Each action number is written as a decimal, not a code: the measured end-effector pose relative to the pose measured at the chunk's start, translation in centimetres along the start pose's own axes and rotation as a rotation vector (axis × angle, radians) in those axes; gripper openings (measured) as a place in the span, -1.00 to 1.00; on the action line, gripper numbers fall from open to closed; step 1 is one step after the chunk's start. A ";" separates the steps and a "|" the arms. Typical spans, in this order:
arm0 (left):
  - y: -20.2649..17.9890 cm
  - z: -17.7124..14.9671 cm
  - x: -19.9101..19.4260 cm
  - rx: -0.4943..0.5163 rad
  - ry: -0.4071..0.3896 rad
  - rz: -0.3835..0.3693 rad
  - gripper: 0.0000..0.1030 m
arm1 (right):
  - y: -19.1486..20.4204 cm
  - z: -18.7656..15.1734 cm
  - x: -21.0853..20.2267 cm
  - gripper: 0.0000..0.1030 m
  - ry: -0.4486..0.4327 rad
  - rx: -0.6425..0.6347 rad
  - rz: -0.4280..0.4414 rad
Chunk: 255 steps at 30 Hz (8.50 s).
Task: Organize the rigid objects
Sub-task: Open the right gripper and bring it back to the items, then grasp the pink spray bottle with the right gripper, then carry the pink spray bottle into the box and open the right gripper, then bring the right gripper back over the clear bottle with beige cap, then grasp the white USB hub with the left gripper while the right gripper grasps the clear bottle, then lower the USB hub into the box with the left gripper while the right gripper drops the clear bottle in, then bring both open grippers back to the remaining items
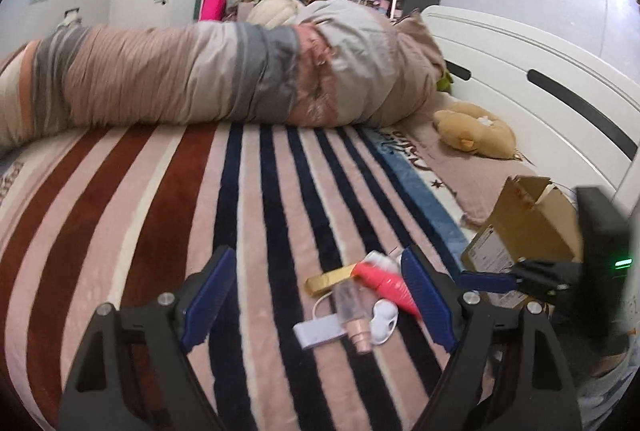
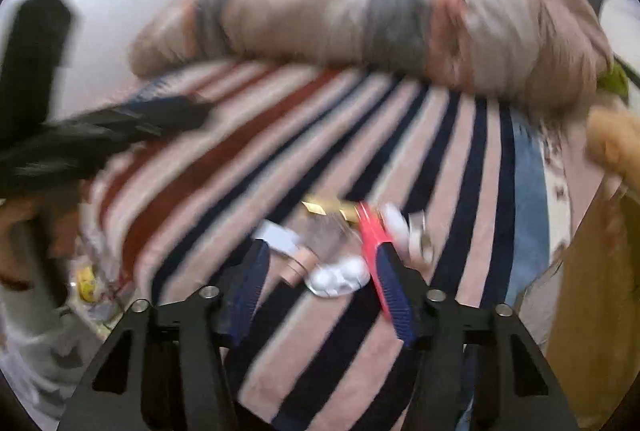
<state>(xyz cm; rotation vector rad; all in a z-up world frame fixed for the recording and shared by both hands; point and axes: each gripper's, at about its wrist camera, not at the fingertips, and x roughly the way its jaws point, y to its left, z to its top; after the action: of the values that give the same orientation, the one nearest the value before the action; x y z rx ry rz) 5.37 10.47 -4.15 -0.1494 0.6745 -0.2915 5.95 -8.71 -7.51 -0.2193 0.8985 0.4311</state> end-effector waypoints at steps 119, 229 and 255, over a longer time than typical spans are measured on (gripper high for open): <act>-1.3 -0.3 2.2 0.033 0.082 -0.070 0.35 | -0.5 -1.3 -0.7 -0.32 -0.020 0.120 0.196; -31.0 5.3 9.5 0.483 0.196 -0.249 0.28 | -18.2 -10.8 -14.4 -0.52 -0.184 0.249 -0.307; -5.8 4.1 3.1 0.189 0.073 -0.011 0.51 | -1.2 -0.1 -8.8 -0.08 -0.200 0.009 0.063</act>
<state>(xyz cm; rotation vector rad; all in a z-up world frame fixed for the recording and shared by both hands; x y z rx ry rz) 9.04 4.20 -1.49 0.0383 0.7149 -0.3707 1.60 -12.16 -0.61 -0.1373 0.7122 0.4982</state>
